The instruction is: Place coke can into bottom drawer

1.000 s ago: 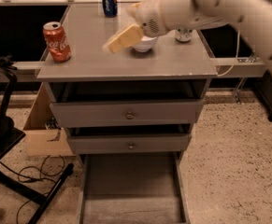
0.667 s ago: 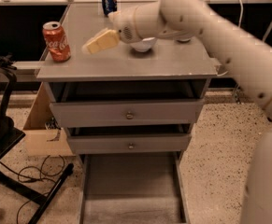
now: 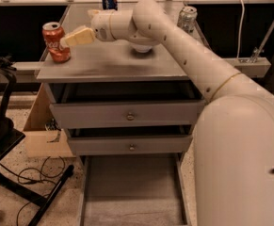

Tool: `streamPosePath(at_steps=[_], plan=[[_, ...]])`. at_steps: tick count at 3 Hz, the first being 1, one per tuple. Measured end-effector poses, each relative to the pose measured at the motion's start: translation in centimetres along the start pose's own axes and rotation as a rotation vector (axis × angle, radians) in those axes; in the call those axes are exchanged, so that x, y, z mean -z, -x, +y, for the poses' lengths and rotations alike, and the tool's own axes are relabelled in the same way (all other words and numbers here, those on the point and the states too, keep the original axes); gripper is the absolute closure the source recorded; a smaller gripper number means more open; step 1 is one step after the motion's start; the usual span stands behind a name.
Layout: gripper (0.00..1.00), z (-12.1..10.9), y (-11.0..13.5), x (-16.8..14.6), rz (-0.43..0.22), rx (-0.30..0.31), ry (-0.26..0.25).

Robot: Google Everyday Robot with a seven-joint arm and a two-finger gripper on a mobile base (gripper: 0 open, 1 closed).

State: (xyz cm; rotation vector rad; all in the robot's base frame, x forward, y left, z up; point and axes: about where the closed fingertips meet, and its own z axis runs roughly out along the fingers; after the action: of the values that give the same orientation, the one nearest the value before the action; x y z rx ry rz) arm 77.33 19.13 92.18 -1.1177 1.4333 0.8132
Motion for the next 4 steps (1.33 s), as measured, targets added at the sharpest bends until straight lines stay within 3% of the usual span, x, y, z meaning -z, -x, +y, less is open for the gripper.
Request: streamPosePath(at_steps=[1, 2, 3, 4], plan=[[0.00, 0.3, 2.1, -1.4, -0.053, 0.009, -0.013], [0.00, 2.0, 2.5, -2.9, -0.059, -0.004, -0.005], [0.00, 3.5, 1.5, -4.7, -0.057, -0.050, -0.005], [0.00, 3.7, 0.4, -5.6, -0.060, -0.078, -0.015]])
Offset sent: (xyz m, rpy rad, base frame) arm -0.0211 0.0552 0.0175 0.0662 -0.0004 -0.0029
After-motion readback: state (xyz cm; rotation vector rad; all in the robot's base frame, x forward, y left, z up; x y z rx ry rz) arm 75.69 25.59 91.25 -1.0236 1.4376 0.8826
